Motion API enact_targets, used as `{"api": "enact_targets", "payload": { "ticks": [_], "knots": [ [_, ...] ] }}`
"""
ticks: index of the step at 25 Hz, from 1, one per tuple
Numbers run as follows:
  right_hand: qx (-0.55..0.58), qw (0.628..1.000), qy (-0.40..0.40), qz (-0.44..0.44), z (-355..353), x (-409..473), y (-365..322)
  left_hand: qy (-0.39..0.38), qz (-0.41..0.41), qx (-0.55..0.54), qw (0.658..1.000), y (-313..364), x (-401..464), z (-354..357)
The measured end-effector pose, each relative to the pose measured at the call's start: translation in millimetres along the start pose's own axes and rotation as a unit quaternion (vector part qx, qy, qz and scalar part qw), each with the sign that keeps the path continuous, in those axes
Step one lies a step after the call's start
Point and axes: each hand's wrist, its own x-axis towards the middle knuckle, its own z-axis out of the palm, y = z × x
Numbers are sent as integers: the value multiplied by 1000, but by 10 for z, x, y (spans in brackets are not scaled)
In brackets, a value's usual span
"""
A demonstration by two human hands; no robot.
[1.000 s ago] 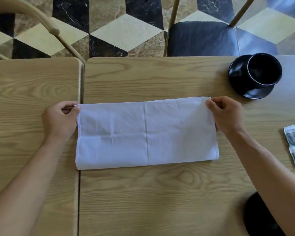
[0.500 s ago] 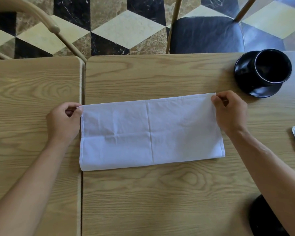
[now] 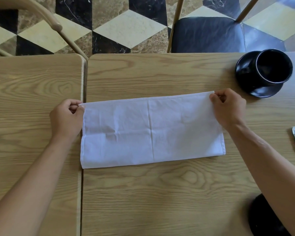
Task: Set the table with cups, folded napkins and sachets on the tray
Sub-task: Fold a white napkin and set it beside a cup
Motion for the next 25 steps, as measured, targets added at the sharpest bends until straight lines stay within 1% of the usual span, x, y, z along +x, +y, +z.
{"api": "enact_targets", "payload": {
  "ticks": [6, 10, 15, 17, 19, 22, 23, 24, 25],
  "knots": [
    [-25, 999, 31, 28, 49, -28, -23, 15, 7, 39, 999, 44, -27, 20],
    [-42, 998, 47, 20, 122, -83, -17, 27, 65, 67, 995, 25, -144, 82],
    [-28, 998, 58, 16, 150, -106, 1, 23, 126, 119, 985, -37, -417, 189],
    [-30, 998, 54, 10, 153, -99, 13, 36, 167, 178, 969, -47, -534, 198],
    [-41, 998, 51, 8, 143, -82, 26, 36, 214, 244, 945, -27, -712, 243],
    [-54, 996, 75, 20, 113, -150, -42, -31, 273, 295, 915, 10, -1073, 363],
    [-66, 994, 92, -2, 124, -241, -106, -55, 280, 303, 909, 16, -1187, 403],
    [-80, 990, 101, -51, 167, -391, -191, -73, 281, 305, 907, 23, -1291, 446],
    [-95, 984, 89, -121, 255, -591, -291, -84, 279, 306, 907, 39, -1372, 495]
  ]
}}
